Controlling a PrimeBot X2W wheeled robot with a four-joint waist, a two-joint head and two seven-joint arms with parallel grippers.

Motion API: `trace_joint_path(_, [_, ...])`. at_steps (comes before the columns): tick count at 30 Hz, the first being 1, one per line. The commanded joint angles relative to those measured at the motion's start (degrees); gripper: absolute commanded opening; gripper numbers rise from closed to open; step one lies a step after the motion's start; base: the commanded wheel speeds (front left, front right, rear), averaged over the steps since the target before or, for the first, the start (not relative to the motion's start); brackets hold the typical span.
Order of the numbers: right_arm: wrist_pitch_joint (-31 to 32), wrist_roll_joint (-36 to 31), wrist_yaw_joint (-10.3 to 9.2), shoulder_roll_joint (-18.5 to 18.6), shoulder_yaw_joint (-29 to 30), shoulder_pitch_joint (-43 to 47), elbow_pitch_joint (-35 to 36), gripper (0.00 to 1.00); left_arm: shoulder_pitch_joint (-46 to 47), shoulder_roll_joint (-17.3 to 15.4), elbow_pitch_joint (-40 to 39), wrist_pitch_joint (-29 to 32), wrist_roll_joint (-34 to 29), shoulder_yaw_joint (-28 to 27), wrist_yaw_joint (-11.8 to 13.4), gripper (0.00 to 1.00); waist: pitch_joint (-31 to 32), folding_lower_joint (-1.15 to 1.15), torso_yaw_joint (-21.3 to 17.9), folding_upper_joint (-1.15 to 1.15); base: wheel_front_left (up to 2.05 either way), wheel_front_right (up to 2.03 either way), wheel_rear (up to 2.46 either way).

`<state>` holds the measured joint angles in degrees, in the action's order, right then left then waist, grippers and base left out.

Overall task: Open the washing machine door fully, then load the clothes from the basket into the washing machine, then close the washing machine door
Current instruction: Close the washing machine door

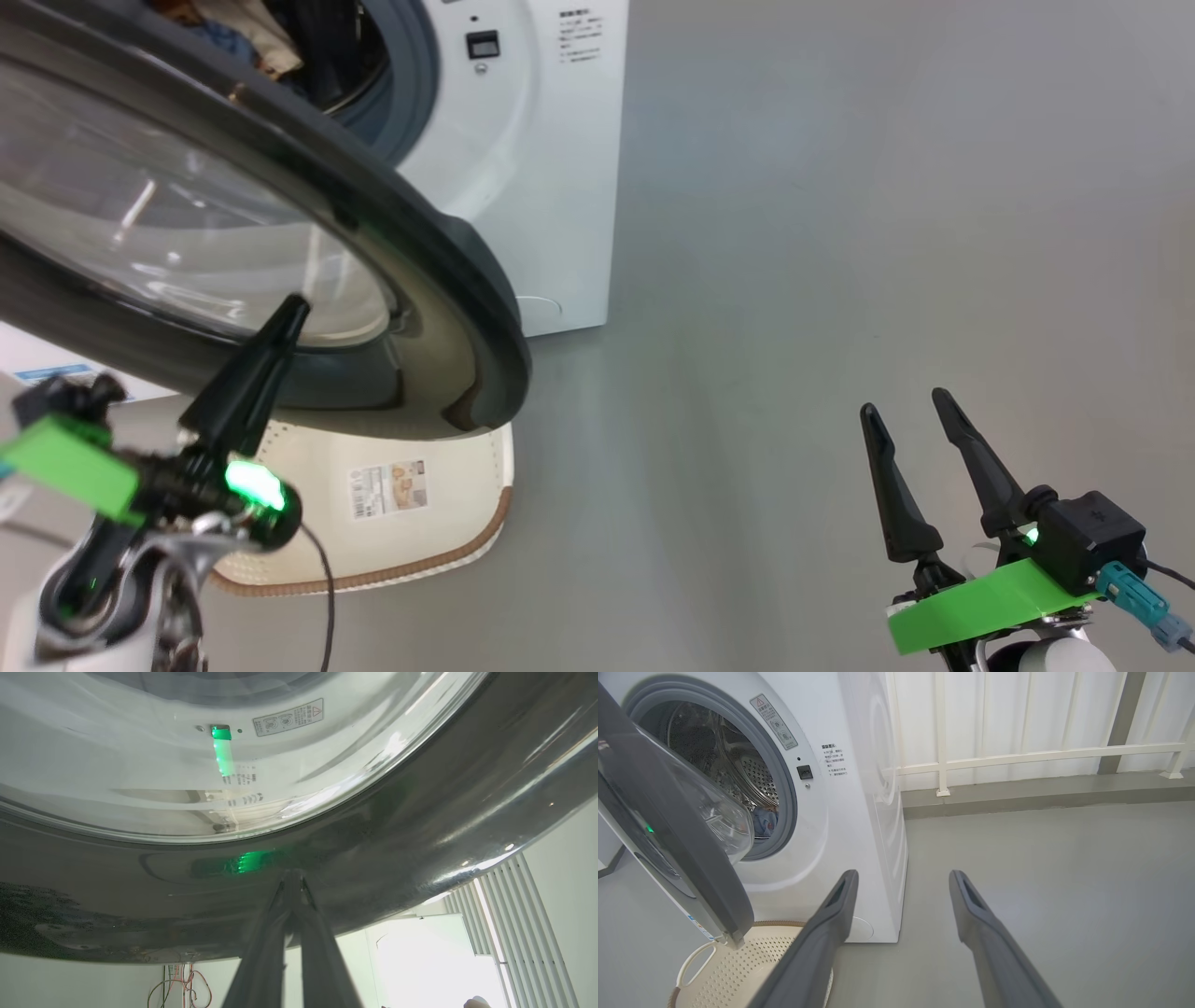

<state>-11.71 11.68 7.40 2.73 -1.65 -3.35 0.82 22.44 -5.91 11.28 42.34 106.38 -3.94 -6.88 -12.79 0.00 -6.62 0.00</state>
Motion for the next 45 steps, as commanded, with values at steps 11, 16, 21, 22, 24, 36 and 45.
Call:
trace_joint_path(11, [0.22, 0.52, 0.09, 0.15, -1.08, 0.76, 0.95, 1.0, -11.88, 2.22, -10.7, -1.26, -1.56, -8.81, -0.6, 1.0, 2.91, 0.0, 4.12, 0.0, 0.0, 0.0, 0.0])
trace_joint_path(16, [0.58, 0.25, 0.09, 0.15, -0.81, 1.65, 1.02, 1.0, -16.4, 2.9, -14.42, -4.44, -2.91, -9.13, -0.6, 1.0, 4.6, 0.0, 5.72, 0.0, 0.0, 0.0, 0.0])
trace_joint_path(21, [0.95, 0.33, 0.09, 0.15, -0.48, 2.69, 1.26, 1.0, -21.19, 3.0, -18.51, -12.79, -4.46, -8.95, -0.6, 1.0, 6.27, 0.0, 6.63, 0.0, 0.0, 0.0, 0.0])
trace_joint_path(22, [1.0, 0.34, 0.09, 0.15, -0.45, 2.85, 1.32, 1.0, -21.78, 3.01, -18.97, -15.13, -5.54, -9.05, -0.6, 1.0, 6.4, 0.0, 6.72, 0.0, 0.0, 0.0, 0.0])
trace_joint_path(24, [1.08, 0.36, 0.09, 0.15, -0.27, 3.18, 1.45, 1.0, -22.67, 3.01, -19.94, -19.74, -8.98, -8.96, -0.6, 1.0, 6.75, 0.0, 6.98, 0.0, 0.0, 0.0, 0.0])
trace_joint_path(36, [1.96, -0.17, 0.09, 0.15, 0.77, 4.24, 2.52, 1.0, -26.22, -0.86, -18.44, -48.26, -57.92, -2.32, 1.47, 1.0, 7.77, 0.0, 8.28, 0.0, 0.0, 0.0, 0.0])
trace_joint_path(45, [2.64, -0.66, 0.09, 0.15, 0.79, 5.41, 2.72, 1.0, -28.71, -3.65, -16.08, -53.34, -79.74, 4.44, 9.09, 1.0, 9.35, 0.0, 8.72, 0.0, 0.0, 0.0, 0.0])
